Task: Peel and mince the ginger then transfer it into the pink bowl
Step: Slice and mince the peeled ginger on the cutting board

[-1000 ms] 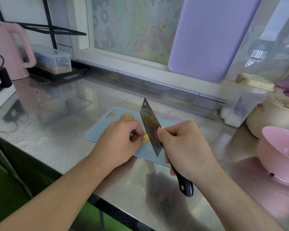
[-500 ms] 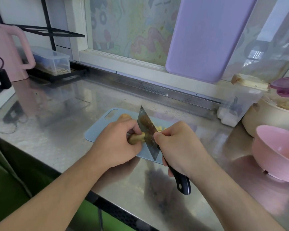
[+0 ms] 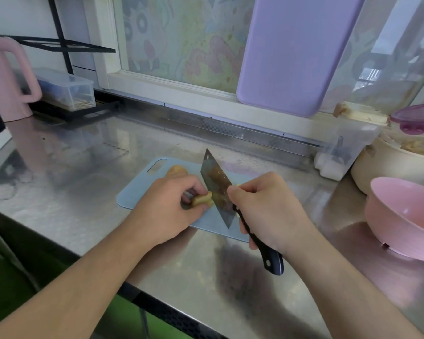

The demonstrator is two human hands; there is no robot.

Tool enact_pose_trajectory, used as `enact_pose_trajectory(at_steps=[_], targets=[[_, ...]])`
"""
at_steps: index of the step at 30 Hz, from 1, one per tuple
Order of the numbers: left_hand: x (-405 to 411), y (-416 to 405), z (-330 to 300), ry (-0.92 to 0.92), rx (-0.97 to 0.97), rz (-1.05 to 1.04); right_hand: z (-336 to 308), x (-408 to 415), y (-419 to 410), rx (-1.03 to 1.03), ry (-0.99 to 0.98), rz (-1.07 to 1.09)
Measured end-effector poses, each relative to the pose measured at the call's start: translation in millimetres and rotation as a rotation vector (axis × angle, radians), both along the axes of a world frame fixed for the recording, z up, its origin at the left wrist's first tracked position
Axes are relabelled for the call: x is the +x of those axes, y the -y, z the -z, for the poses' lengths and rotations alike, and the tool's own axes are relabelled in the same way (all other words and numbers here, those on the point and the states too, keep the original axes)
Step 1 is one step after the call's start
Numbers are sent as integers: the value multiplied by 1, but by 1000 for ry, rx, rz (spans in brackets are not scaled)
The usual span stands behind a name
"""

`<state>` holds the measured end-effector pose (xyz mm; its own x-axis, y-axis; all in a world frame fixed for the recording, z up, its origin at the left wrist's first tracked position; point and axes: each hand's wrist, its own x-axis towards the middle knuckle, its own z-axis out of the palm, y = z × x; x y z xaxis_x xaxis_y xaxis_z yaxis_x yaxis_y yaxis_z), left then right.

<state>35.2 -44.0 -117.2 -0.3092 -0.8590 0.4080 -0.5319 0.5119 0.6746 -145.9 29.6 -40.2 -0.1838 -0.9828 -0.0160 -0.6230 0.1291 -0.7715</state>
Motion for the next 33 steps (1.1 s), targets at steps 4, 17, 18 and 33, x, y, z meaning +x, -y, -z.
enact_pose_trajectory(at_steps=[4,17,18,33], targets=[[2,3,3,-10,-30,22,-4,-2,-1,-26,18,12],[0,4,5,68,-186,-5,-4,-1,-1,-9,-11,-10],[0,4,5,79,-202,0,-4,-1,-1,-5,-14,-10],[-1,4,4,97,-232,4,-10,-6,-6,34,-79,-50]])
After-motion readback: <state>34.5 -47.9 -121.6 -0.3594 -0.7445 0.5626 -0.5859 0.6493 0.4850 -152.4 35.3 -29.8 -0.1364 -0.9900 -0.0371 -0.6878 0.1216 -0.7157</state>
